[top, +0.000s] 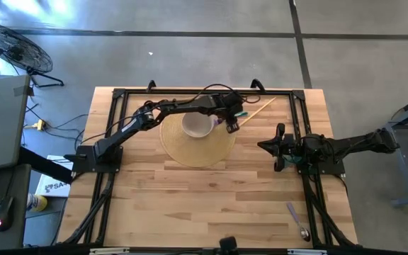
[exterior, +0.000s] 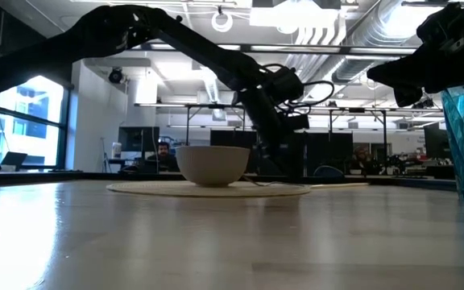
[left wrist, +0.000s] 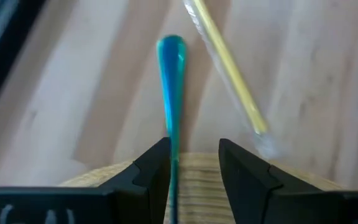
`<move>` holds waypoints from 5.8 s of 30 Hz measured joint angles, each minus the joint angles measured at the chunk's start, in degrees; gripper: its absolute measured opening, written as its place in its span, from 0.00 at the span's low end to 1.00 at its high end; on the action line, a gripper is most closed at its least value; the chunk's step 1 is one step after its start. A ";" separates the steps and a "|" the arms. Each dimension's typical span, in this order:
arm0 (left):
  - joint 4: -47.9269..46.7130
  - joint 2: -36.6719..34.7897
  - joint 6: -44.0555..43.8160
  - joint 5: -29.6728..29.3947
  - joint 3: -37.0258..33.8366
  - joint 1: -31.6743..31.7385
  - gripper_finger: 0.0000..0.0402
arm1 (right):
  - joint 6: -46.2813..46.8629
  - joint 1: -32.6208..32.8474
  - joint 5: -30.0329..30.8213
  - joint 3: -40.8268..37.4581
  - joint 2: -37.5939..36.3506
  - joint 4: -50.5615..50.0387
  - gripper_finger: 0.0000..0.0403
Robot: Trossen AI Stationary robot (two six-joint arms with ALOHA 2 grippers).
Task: Pick & Place Utensil
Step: Put the blue fork into the white bowl
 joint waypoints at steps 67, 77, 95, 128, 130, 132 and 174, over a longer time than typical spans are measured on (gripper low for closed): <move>-17.61 1.04 -10.20 -2.02 4.67 -0.75 0.21 | 0.00 0.01 0.00 0.00 -0.02 0.00 0.03; -17.42 1.03 -9.12 -2.15 4.67 -1.18 0.21 | 0.00 0.00 0.00 0.01 -0.02 0.00 0.03; -18.53 1.03 -10.92 -1.70 4.67 -1.25 0.08 | 0.00 -0.01 0.00 0.00 -0.01 0.00 0.03; -21.31 0.51 -10.29 -3.50 4.71 -6.62 0.00 | 0.00 -0.01 0.00 0.01 -0.02 -0.02 0.03; -23.23 0.35 -10.30 -3.35 4.71 -7.65 0.00 | 0.00 -0.01 0.00 0.02 -0.02 0.00 0.03; -24.67 0.30 -10.86 -3.38 4.73 -8.52 0.00 | 0.00 0.01 -0.01 0.02 -0.02 0.00 0.03; -20.97 -1.95 -9.84 -7.62 4.67 -11.27 0.01 | 0.00 -0.01 0.00 0.02 -0.02 0.00 0.03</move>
